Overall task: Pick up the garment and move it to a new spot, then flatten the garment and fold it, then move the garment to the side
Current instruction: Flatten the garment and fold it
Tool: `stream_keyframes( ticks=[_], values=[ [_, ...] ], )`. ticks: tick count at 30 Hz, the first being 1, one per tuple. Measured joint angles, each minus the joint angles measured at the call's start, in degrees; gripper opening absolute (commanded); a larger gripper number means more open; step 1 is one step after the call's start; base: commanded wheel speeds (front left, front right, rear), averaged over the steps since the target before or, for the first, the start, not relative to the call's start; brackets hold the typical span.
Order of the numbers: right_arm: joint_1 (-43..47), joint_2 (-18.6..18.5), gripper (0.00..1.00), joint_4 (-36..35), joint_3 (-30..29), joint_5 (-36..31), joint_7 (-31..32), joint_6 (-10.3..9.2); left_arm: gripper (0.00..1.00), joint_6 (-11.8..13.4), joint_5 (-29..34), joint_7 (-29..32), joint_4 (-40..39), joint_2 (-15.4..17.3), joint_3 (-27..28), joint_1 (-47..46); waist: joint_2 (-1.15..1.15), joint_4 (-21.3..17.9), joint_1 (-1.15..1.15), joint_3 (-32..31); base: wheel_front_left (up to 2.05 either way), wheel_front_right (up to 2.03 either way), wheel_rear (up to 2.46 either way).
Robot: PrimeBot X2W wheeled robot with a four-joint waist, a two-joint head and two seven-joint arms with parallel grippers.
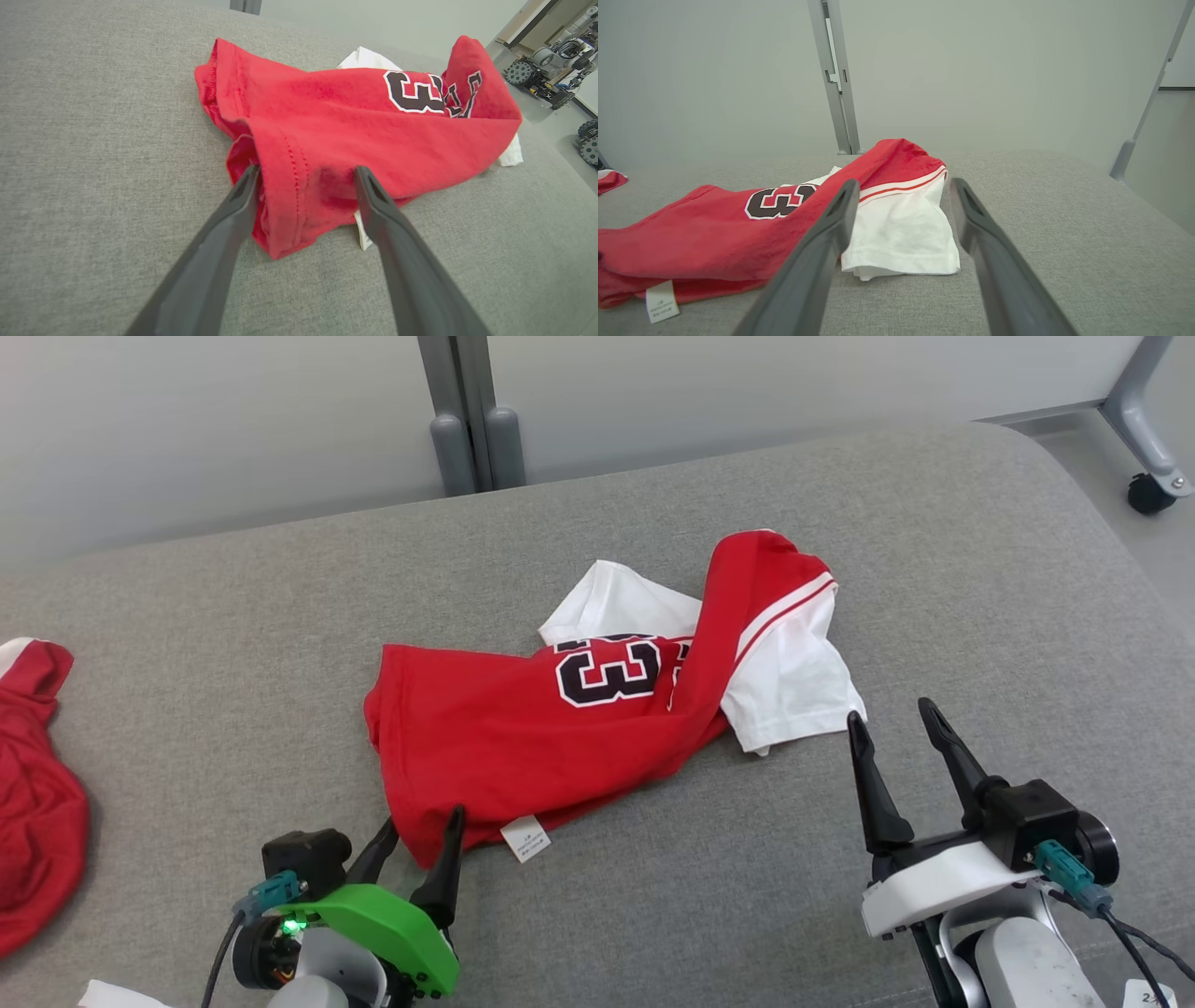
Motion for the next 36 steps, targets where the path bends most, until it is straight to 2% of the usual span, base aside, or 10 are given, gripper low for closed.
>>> stream_keyframes(
  ticks=[6,7,9,10,16,23,29,36],
  values=[
    [-0.04,0.10,1.00,0.31,0.03,0.10,-0.01,0.00,1.00,0.00,-0.80,-1.93,1.40,0.85,-1.56,-1.16,0.00,-0.52,0.00,0.18,0.00,0.00,0.00],
    [-0.04,0.10,1.00,0.38,0.03,0.10,-0.02,0.00,0.86,0.00,-1.10,-2.21,1.63,1.01,-1.80,-1.35,0.00,-0.55,0.00,0.13,0.00,0.00,0.00],
    [-0.04,0.14,1.00,0.45,0.10,0.10,-0.07,0.00,0.09,0.00,-1.31,-2.60,1.91,1.42,-2.34,-1.65,0.00,-0.59,0.00,0.00,0.00,0.00,0.00],
    [-0.04,0.15,1.00,0.48,0.12,0.10,-0.08,0.00,0.00,0.00,-1.53,-2.79,2.02,1.49,-2.61,-1.75,0.00,-0.60,0.00,-0.07,0.00,0.00,0.00],
    [-0.03,0.19,1.00,0.60,0.10,0.11,-0.08,0.00,0.00,0.00,-3.89,-3.60,2.47,1.98,-4.87,-2.40,0.00,-0.51,0.00,-0.52,0.00,0.00,0.00],
    [0.01,0.21,1.00,0.08,-0.56,0.16,-0.08,0.00,0.00,0.00,-6.16,-6.27,-0.75,2.57,-3.57,-4.06,0.00,-0.02,0.00,-0.07,0.00,0.00,0.00],
    [-0.19,0.24,1.00,-0.60,-0.55,0.36,-0.09,0.00,0.00,0.15,-6.53,-4.05,-1.74,4.32,-3.01,-8.22,0.00,0.15,0.00,1.60,0.00,0.00,0.00],
    [-2.40,0.30,1.00,-0.96,0.80,0.79,-0.09,0.00,0.00,0.32,-5.10,-1.64,2.99,5.93,-3.14,-16.99,0.00,-0.74,0.00,4.74,0.00,0.00,0.00]
  ],
)
